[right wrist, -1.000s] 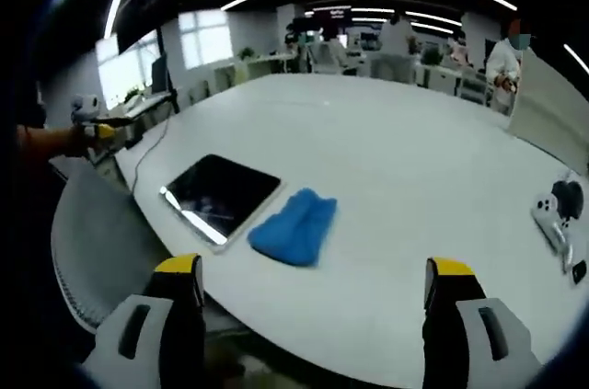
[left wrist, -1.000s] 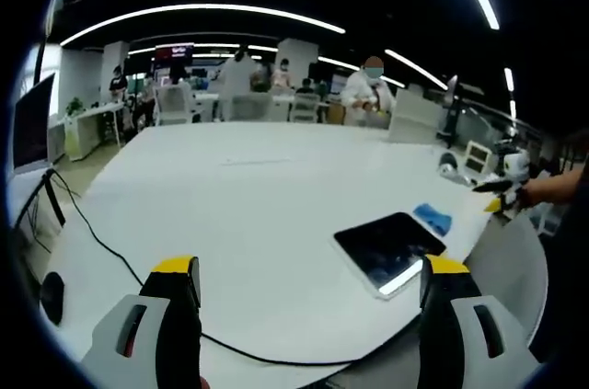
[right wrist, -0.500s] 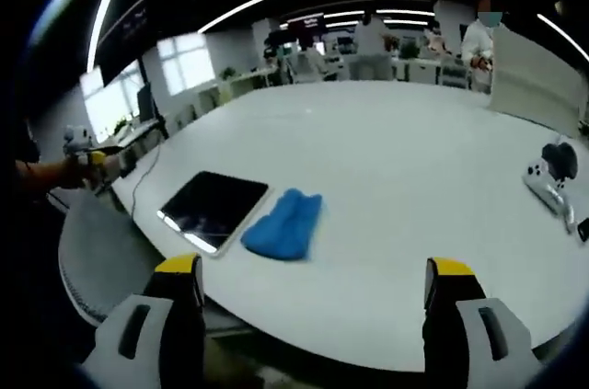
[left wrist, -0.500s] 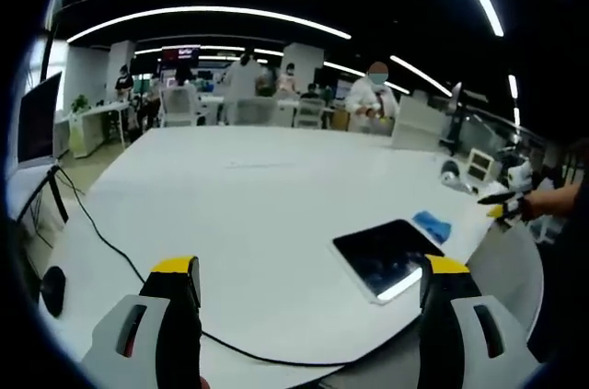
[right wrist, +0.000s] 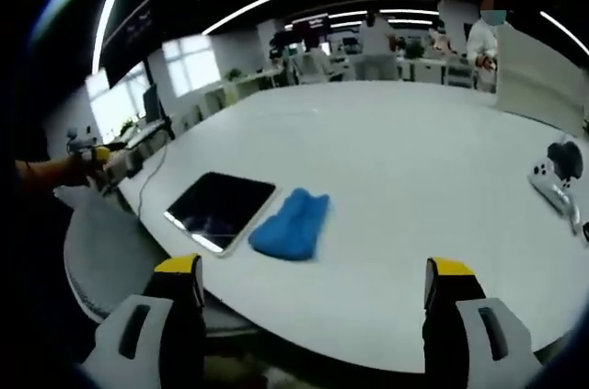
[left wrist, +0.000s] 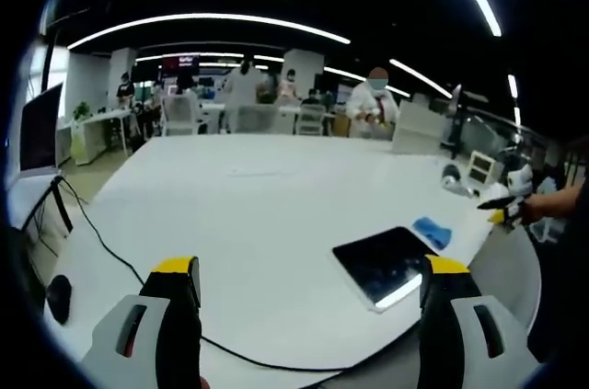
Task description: Wipe the mirror surface with the cleaning cloth until all visible marks leave the cleaned area.
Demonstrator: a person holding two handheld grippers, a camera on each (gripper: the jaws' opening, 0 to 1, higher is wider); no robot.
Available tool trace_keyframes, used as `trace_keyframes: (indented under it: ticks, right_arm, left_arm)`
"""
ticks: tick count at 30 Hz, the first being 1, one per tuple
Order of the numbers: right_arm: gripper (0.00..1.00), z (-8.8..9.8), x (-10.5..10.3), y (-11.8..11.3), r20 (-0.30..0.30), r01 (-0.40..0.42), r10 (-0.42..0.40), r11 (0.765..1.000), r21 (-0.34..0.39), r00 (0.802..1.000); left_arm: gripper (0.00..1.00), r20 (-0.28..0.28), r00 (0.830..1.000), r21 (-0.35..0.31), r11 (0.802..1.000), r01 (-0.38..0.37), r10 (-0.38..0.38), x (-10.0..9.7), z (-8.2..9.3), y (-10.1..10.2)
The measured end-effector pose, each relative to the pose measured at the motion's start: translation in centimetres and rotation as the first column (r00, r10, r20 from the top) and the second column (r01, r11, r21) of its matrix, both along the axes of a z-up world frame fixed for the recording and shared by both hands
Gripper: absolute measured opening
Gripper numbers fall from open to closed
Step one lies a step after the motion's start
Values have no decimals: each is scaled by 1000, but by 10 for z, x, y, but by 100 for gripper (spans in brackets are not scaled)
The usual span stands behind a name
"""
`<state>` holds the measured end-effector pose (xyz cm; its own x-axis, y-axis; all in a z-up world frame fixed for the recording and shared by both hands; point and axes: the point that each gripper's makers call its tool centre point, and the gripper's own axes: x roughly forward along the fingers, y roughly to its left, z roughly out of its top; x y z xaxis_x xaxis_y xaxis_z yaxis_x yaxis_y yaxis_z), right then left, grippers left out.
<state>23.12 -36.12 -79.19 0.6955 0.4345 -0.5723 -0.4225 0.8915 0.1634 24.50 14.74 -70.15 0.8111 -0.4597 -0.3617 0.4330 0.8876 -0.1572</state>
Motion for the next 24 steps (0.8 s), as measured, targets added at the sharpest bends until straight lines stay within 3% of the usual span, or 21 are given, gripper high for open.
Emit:
trace_keyframes:
  ticks: [12, 24]
  right_arm:
    - [98, 1, -6, -12, -6, 21, -21, 1000, 11, 1000]
    - [98, 7, 3, -17, 15, 38, -38, 999, 26, 999]
  left_arm:
    - [100, 14, 1000, 19, 1000, 20, -20, 11, 7, -7]
    - [100, 25, 999, 15, 999, 29, -29, 14, 9, -18]
